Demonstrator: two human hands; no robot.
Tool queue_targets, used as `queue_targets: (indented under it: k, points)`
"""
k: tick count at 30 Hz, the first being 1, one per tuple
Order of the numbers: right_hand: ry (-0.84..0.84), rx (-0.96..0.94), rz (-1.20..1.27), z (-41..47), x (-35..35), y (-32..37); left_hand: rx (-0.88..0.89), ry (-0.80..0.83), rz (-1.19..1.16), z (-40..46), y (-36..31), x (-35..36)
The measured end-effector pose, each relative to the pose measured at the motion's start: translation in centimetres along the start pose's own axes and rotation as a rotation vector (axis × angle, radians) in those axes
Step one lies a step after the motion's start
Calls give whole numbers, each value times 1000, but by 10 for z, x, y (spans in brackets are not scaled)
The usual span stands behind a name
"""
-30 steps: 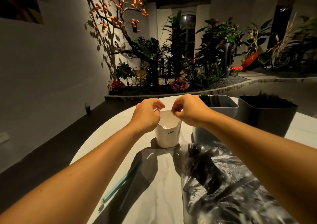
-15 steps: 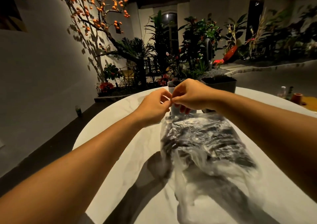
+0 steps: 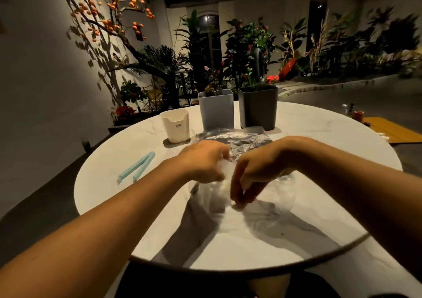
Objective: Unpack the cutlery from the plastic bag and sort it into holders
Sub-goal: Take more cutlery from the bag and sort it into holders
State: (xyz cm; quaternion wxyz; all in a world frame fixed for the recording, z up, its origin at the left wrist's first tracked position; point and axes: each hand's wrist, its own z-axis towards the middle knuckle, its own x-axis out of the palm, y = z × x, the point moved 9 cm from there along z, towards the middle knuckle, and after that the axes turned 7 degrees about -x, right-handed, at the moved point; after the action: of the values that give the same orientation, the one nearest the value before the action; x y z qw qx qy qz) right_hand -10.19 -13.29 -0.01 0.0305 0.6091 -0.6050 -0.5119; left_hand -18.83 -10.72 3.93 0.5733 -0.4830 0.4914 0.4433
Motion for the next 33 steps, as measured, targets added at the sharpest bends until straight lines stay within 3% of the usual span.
queue_targets:
  k: [3, 6, 10, 16, 18, 22, 25, 28, 33]
  points:
    - [-145, -95, 89, 12, -4, 2, -141, -368, -220, -4, 15, -24]
    - [-311, -119, -76, 10, -24, 0, -143, -589, -364, -13, 21, -46]
    - [-486, -40, -377, -11, -49, -10, -71, -666, -365, -18, 10, -59]
    - [-537, 156, -564, -36, -67, -38, -21, -683, -297, -17, -12, -51]
    - [-548, 194, -620, -42, -71, -47, 100, -773, -203, -23, -31, -52]
    - [-624, 168, -727, -43, -73, -51, 590, -922, 92, -53, -91, -41]
    - [-684, 98, -641, -35, -76, -48, 773, -767, 240, -52, -105, -11]
    - [-717, 120, -510, -29, -81, -55, 645, -512, 262, -26, -87, 11]
    - [-755, 241, -575, -19, -80, -64, 427, -598, 271, -10, -64, 2]
